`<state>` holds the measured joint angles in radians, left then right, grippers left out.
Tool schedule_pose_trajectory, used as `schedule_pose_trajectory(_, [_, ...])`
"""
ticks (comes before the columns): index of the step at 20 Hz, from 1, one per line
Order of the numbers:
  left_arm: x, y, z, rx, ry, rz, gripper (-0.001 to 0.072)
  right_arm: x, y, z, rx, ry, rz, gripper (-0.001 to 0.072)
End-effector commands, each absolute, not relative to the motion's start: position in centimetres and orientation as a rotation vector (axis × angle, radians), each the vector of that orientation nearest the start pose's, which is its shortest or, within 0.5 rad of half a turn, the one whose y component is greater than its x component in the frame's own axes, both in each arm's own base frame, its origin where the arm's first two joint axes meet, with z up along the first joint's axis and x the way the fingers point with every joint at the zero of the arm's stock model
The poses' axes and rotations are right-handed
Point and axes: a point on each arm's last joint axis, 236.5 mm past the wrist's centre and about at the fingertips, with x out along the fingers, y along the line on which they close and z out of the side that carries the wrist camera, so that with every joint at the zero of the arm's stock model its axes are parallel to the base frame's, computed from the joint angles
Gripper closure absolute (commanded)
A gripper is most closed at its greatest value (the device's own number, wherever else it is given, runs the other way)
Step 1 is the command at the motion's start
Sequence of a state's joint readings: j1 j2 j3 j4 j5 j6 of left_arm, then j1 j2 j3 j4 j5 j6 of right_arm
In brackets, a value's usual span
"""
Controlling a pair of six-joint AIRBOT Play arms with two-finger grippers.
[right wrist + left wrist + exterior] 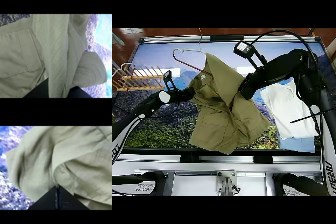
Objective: Fold the shirts.
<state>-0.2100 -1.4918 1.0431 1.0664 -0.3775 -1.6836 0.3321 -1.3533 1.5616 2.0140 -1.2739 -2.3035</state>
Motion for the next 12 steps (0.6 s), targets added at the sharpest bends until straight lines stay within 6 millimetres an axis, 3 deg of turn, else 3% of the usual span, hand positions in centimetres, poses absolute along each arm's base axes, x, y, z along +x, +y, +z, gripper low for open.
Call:
schedule_pose_trajectory(1, [49.7,-11.4,-0.1,-0.520,0.794,-0.108,0.0674,38.1,23.5,14.1,-0.462,0.826,0.982,0.0643])
schedule_pose_trajectory(4, [50.4,-6.3,4.8,-0.557,0.688,-0.048,0.0673,35.9,24.7,16.0,-0.424,0.800,1.059,0.0642])
schedule_pose_trajectory(7, [51.0,-2.6,8.9,-0.575,0.633,-0.015,0.0673,33.8,24.0,17.0,-0.457,0.815,1.089,0.0642])
schedule_pose_trajectory(9, [51.8,-1.6,11.4,-0.554,0.585,-0.021,0.0672,32.5,23.0,16.1,-0.483,0.888,1.104,0.0643])
schedule_pose_trajectory(12, [52.6,-1.5,14.8,-0.548,0.532,-0.041,0.0672,32.4,22.4,15.6,-0.500,0.919,1.084,0.0643])
